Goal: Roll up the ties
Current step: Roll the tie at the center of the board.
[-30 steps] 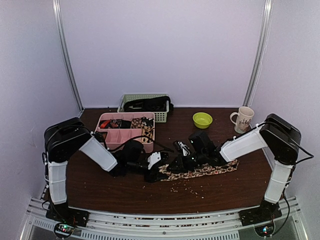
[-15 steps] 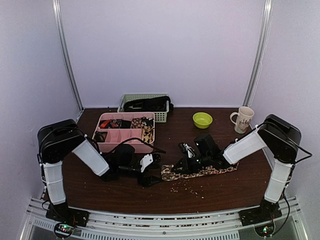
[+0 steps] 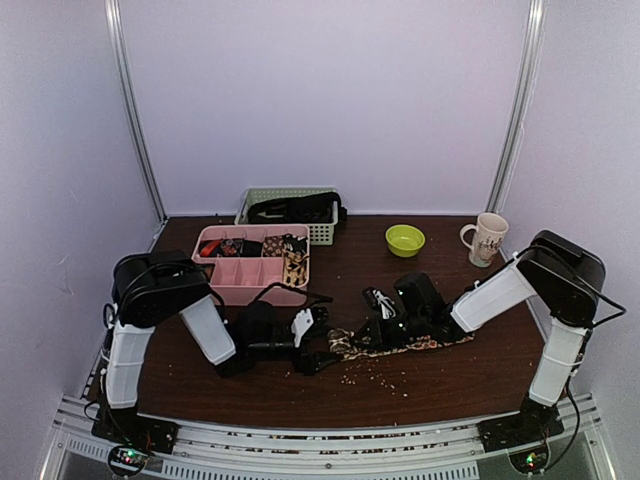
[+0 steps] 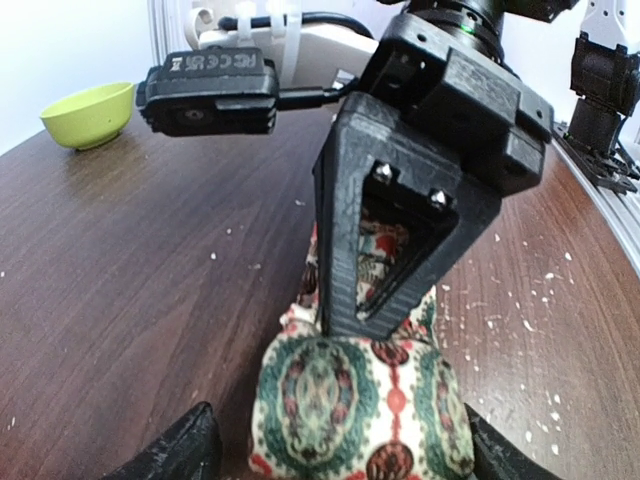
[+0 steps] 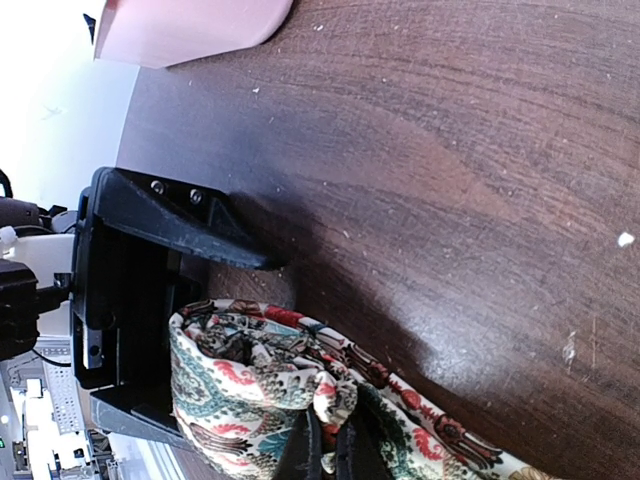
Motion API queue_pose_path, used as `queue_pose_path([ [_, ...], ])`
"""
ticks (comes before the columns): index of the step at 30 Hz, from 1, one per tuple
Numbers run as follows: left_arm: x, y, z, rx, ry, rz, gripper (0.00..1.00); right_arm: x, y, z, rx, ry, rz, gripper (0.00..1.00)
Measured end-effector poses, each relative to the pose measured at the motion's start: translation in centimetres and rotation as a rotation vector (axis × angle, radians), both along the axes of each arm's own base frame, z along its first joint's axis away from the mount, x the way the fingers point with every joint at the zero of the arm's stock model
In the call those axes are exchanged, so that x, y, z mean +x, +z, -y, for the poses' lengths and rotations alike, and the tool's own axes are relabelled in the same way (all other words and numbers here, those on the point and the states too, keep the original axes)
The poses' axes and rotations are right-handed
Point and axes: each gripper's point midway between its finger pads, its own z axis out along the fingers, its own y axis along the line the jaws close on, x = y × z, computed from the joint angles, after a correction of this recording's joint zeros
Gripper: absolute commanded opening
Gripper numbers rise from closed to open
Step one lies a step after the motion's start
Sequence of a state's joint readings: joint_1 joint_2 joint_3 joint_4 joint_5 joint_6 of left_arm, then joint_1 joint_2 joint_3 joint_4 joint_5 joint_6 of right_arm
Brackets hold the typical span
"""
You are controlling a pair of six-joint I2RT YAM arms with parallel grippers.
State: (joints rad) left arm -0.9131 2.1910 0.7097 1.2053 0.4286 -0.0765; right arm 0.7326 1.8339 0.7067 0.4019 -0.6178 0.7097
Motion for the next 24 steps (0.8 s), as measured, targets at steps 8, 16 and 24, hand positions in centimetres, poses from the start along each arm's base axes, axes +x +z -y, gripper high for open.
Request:
queue_pose_path([
  [8,0.5,0.2,1.6,-0.024,-0.025,0.027,0.44,0.0,0.0,0.0,-0.001,0.001,0.002,0.00],
  [16,-0.1,-0.1,1.8,0.041,-0.064,0.036,0.32,-0.4,0.6,0.6,-0.009,0.000,-0.005,0.36],
  [24,-0.4,-0.3,1.5,0.132,-0.085,0.014,0.36,-0.7,3.5,0.7,0.022,-0.002,-0.010,0.51],
])
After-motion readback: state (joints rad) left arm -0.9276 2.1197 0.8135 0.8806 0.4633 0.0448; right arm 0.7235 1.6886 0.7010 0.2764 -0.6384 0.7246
